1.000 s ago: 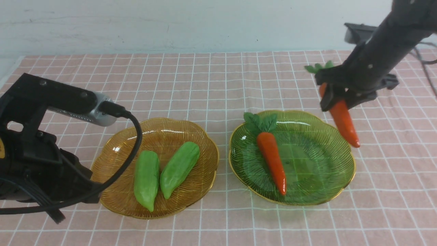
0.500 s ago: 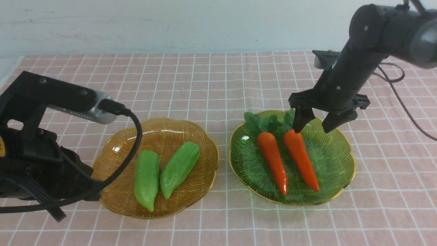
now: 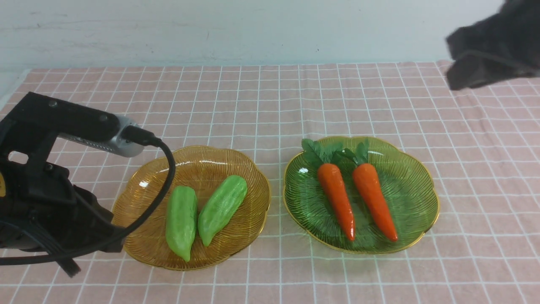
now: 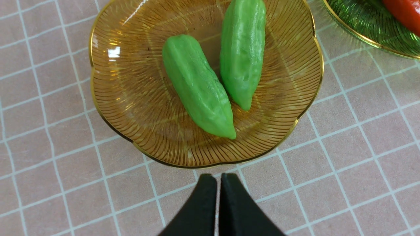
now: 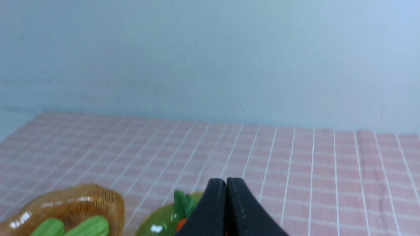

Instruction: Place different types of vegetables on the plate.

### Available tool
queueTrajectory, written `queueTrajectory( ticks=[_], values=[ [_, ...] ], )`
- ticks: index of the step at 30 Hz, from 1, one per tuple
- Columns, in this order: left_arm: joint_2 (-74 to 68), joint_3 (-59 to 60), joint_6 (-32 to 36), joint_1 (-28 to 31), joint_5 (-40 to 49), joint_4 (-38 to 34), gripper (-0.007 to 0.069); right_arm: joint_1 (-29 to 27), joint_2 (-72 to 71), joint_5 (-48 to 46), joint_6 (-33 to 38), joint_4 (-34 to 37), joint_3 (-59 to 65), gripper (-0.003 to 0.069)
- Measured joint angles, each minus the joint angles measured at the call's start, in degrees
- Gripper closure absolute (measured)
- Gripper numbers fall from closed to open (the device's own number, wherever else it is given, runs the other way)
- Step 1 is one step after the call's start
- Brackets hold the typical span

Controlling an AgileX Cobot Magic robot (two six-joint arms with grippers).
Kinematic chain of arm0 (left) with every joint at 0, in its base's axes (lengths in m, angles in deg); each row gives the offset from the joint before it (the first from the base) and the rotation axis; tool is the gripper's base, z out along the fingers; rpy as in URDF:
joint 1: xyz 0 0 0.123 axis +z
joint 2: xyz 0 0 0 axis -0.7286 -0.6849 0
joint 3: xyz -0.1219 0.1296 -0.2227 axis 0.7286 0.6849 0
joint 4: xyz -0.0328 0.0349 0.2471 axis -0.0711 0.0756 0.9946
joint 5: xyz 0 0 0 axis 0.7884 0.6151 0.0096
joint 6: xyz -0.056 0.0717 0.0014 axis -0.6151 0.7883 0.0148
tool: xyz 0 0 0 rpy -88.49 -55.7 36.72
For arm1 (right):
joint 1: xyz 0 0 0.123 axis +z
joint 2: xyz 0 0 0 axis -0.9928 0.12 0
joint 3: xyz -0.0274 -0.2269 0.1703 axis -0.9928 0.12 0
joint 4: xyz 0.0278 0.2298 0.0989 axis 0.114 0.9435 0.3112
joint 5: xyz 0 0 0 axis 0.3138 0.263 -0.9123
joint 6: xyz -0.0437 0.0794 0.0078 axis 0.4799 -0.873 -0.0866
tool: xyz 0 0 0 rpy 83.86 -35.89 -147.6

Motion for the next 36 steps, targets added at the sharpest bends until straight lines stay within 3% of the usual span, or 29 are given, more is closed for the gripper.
queueTrajectory(
  ticks=[2,7,14,28,36],
  values=[
    [0.00,0.00,0.00,0.00,-0.96,0.00,0.0627,0.00,-11.60,5.83,-0.33,-0.54,9.18,0.0674],
    [0.00,0.08,0.00,0.00,-1.10,0.00,0.0627,0.00,-20.88,13.43,-0.32,-2.68,16.69,0.0674],
    [4.46,1.95,-0.35,-0.07,-1.36,-0.06,0.0627,0.00,-20.97,15.14,-0.27,-4.71,18.83,0.0674],
    [36.76,18.44,-2.61,-0.07,-9.01,2.31,0.0627,0.00,-20.97,15.28,-0.27,-5.34,18.90,0.0674],
    [45.59,22.11,-2.61,-0.07,-9.80,2.69,0.0627,0.00,-20.97,15.28,-0.27,-5.34,18.90,0.0674]
  ],
)
